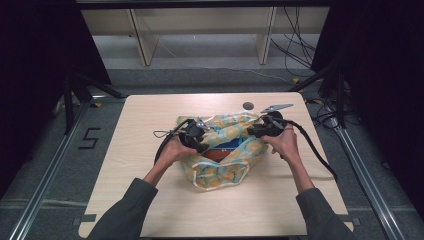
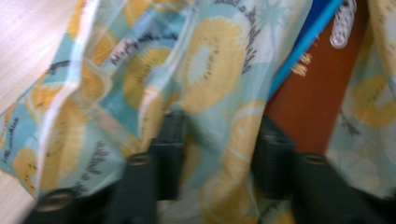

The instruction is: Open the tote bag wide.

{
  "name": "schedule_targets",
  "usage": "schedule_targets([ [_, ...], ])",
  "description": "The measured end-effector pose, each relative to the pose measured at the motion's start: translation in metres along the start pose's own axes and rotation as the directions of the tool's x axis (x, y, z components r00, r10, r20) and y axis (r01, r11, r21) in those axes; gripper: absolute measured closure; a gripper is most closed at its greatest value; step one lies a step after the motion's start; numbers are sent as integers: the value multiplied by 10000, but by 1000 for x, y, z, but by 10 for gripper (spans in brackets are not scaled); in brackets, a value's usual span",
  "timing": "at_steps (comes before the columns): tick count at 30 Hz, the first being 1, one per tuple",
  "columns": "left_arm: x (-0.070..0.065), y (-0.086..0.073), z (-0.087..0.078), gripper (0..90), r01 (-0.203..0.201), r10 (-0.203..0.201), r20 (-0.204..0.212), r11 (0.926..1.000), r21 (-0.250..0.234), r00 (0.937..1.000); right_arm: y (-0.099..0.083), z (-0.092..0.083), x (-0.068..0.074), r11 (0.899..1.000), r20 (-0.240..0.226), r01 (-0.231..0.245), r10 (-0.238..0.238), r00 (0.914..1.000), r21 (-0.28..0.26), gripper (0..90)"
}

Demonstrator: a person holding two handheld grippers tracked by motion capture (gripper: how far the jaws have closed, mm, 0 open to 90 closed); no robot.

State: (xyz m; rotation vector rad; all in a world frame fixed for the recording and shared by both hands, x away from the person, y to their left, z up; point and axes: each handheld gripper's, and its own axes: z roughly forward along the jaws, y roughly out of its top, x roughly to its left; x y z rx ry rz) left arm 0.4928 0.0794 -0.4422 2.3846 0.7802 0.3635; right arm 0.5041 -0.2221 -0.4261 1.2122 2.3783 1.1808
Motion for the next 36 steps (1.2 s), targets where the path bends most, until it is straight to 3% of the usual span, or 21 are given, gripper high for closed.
schedule_targets([
  [2, 4, 0, -1, 766, 153, -153, 0, 9999, -51, 9999, 1, -10, 4, 9993, -278, 43, -53, 9996, -380, 616],
  [4, 7, 0, 0, 808, 316, -316, 87, 9995, 62, 9995, 1, -18, 14, 9991, -627, 185, -208, 9978, -376, 610],
  [6, 9, 1, 0, 828, 321, -323, 160, 9994, 132, 9994, 0, -23, 26, 9976, -680, 646, -662, 9955, -264, 597],
  [7, 8, 0, 2, 831, 555, -554, 101, 9984, -80, 9984, -2, -23, 34, 9961, -966, 850, -870, 9915, -250, 590],
  [12, 14, 0, 1, 842, 731, -730, 214, 9973, -27, 9971, -15, -12, 63, 9790, -1652, 1875, -1724, 9711, 805, 457],
  [13, 16, 1, 0, 841, 757, -756, 223, 9971, -14, 9969, -20, -4, 65, 9751, -1668, 1929, -1733, 9706, 1093, 396],
  [16, 20, 3, -2, 839, 803, -802, 108, 9967, -98, 9967, -27, 6, 68, 9629, -1242, 2211, -2031, 9713, 1544, 347],
  [18, 24, 4, -2, 839, 949, -947, 86, 9953, -187, 9955, -33, 10, 66, 9659, -987, 2075, -1938, 9761, 1550, 345],
  [20, 29, 5, -3, 840, 1127, -1126, 48, 9932, -284, 9936, -39, 9, 64, 9535, -782, 2296, -2182, 9728, 1954, 384],
  [21, 32, 5, -3, 842, 1184, -1183, 36, 9927, -236, 9930, -41, 7, 64, 9413, -697, 2559, -2464, 9666, 2204, 462],
  [23, 38, 7, -1, 849, 1351, -1355, -92, 9903, -318, 9907, -50, 3, 65, 9296, -791, 2801, -2688, 9599, 2395, 672],
  [24, 41, 8, 0, 851, 1461, -1463, -69, 9888, -308, 9892, -55, 2, 64, 9166, -772, 3135, -3038, 9496, 2482, 749],
  [26, 47, 10, 3, 858, 1639, -1648, -235, 9858, -358, 9860, -61, 0, 63, 8925, -843, 3444, -3346, 9386, 2911, 900],
  [28, 52, 12, 8, 867, 1890, -1899, -231, 9813, -360, 9815, -66, 0, 60, 8869, -830, 3396, -3307, 9401, 3130, 900],
  [29, 54, 15, 9, 867, 1845, -1850, -267, 9826, -212, 9824, -68, 1, 59, 8822, -872, 3396, -3297, 9401, 3261, 900],
  [30, 57, 18, 11, 867, 1975, -1985, -323, 9798, -321, 9796, -70, 2, 58, 8687, -911, 3639, -3546, 9306, 3359, 900],
  [31, 60, 21, 13, 868, 2037, -2047, -306, 9785, -331, 9784, -74, 3, 62, 8661, -991, 3456, -3328, 9378, 3612, 900],
  [33, 65, 23, 15, 867, 2199, -2217, -458, 9747, -401, 9740, -79, 4, 63, 8475, -1272, 3794, -3583, 9249, 3711, 900],
  [34, 67, 23, 16, 865, 2327, -2344, -441, 9717, -405, 9712, -81, 2, 65, 8487, -1306, 3661, -3426, 9304, 3816, 900],
  [35, 68, 23, 17, 863, 2471, -2491, -462, 9680, -442, 9674, -81, 1, 64, 8449, -1362, 3768, -3519, 9261, 3797, 900],
  [36, 67, 22, 17, 857, 2439, -2455, -438, 9690, -396, 9684, -81, -2, 65, 8469, -1297, 3724, -3498, 9278, 3796, 900],
])
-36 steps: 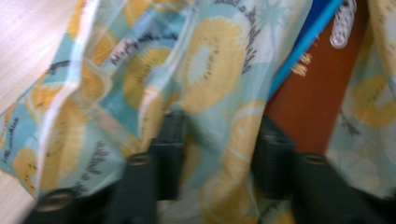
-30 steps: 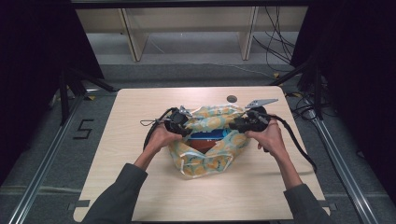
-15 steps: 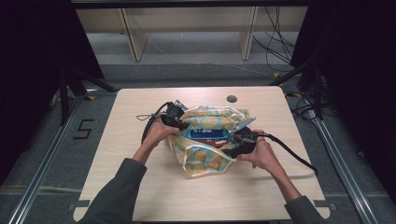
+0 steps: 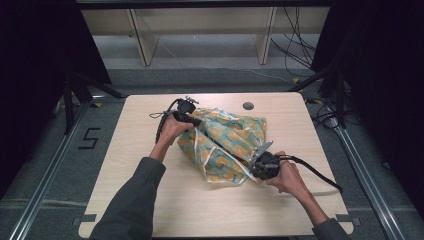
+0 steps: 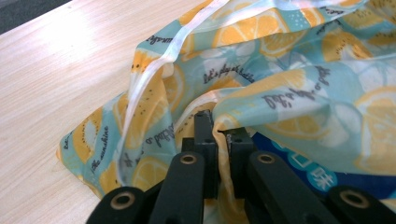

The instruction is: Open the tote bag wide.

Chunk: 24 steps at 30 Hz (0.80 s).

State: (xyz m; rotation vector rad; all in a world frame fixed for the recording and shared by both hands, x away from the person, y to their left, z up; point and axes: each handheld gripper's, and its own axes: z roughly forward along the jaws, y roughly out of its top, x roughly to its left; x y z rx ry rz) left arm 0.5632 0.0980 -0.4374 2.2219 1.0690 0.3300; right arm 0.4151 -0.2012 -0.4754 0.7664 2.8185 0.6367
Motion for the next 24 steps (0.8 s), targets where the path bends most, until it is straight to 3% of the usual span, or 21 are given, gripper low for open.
schedule_targets([
  [1, -2, -1, 0, 845, -154, 154, -8, 9999, 33, 9999, 0, -3, 1, 10000, 13, -34, 34, 10000, 24, 900],
  [3, -8, -3, -3, 797, -458, 457, 71, 9989, 58, 9989, 0, -13, 3, 9980, 10, -218, 219, 9998, -601, 862],
  [5, -14, -4, -9, 721, -530, 531, 86, 9985, -151, 9986, 6, -28, 2, 9878, -4, -170, 172, 9999, -1548, 839],
  [7, -19, -5, -17, 608, -686, 684, -154, 9976, -88, 9975, 15, -39, 1, 9672, 196, -73, 127, 9997, -2541, 845],
  [9, -24, -3, -29, 521, -934, 931, -276, 9956, -109, 9953, 26, -41, 3, 9608, 73, 59, -40, 10000, -2771, 834],
  [13, -37, -1, -57, 433, -1003, 995, -155, 9930, -628, 9949, 47, -27, 3, 9677, 227, 348, -301, 9993, -2497, 818],
  [15, -48, -3, -65, 441, -1318, 1320, -37, 9867, -951, 9912, 55, -20, 0, 9724, 179, 404, -372, 9991, -2299, 840],
  [17, -60, -8, -64, 517, -1643, 1676, 260, 9813, -1002, 9855, 62, -16, -6, 9799, 518, 313, -214, 9984, -1972, 862],
  [19, -70, -16, -52, 577, -2179, 2207, 692, 9749, -453, 9729, 68, -13, -16, 9804, 780, 87, 68, 9969, -1967, 881],
  [22, -78, -31, -32, 674, -2884, 2780, 1290, 9549, 703, 9519, 75, -7, -33, 9792, 1311, -286, 558, 9898, -2009, 899],
  [23, -80, -36, -29, 705, -2908, 2781, 1416, 9536, 783, 9501, 77, -7, -38, 9835, 1281, -430, 662, 9896, -1757, 900],
  [24, -82, -43, -28, 726, -2945, 2784, 1577, 9515, 892, 9474, 79, -5, -43, 9810, 1577, -408, 714, 9849, -1894, 900],
])
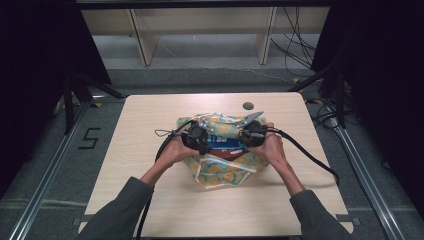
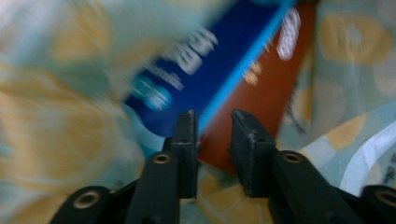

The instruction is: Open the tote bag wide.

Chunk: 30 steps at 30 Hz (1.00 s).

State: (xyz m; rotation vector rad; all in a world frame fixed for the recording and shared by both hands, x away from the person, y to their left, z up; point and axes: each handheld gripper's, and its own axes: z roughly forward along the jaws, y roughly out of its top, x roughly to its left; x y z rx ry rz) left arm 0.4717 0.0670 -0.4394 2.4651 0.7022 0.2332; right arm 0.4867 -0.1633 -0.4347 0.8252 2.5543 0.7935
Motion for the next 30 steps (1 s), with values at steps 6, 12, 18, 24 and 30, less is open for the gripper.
schedule_targets([
  [6, -14, -22, -1, 794, -540, 533, 247, 9981, 287, 9983, 9, 18, -32, 9940, 781, -1007, 971, 9922, 438, 900],
  [12, -23, -51, 5, 819, -861, 787, 861, 9925, 868, 9932, 10, 25, -49, 9846, 1057, -1692, 1639, 9808, 439, 900],
  [18, -31, -55, 3, 778, -749, 726, 773, 9968, 268, 9944, 10, 30, -54, 9849, 1132, -1580, 1495, 9823, 707, 900],
  [24, -16, -6, -13, 741, -353, 372, 134, 9921, -1201, 9992, 9, 5, -41, 9854, 374, -1698, 1693, 9848, 83, 843],
  [30, 11, 29, 10, 735, 442, -489, -453, 9940, -1004, 9978, -3, -11, -12, 9940, -491, -1047, 1062, 9931, 332, 812],
])
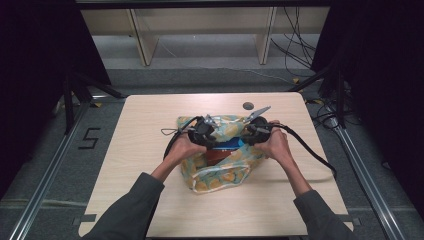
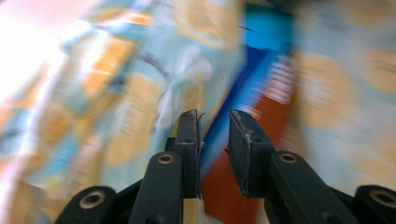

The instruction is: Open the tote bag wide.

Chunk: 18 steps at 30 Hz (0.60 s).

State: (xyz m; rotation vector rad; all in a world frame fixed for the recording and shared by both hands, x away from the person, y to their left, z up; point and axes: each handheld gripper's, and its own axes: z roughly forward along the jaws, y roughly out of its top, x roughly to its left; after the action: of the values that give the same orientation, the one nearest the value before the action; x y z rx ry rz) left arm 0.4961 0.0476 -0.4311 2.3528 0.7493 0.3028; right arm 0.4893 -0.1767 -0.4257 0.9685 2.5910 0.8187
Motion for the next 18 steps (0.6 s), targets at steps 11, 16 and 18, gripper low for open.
schedule_targets([
  [11, 45, -8, 12, 776, 1304, -1320, -530, 9909, -318, 9898, -43, -14, -9, 9978, 83, 19, -24, 10000, 660, 851],
  [16, 25, -4, -7, 695, 797, -840, -495, 9933, -843, 9952, -39, -22, -3, 10000, 209, -45, 44, 9998, 36, 824],
  [18, 15, -3, -17, 656, 519, -564, -422, 9935, -1013, 9975, -35, -22, -3, 9996, 274, -32, 40, 9996, -296, 808],
])
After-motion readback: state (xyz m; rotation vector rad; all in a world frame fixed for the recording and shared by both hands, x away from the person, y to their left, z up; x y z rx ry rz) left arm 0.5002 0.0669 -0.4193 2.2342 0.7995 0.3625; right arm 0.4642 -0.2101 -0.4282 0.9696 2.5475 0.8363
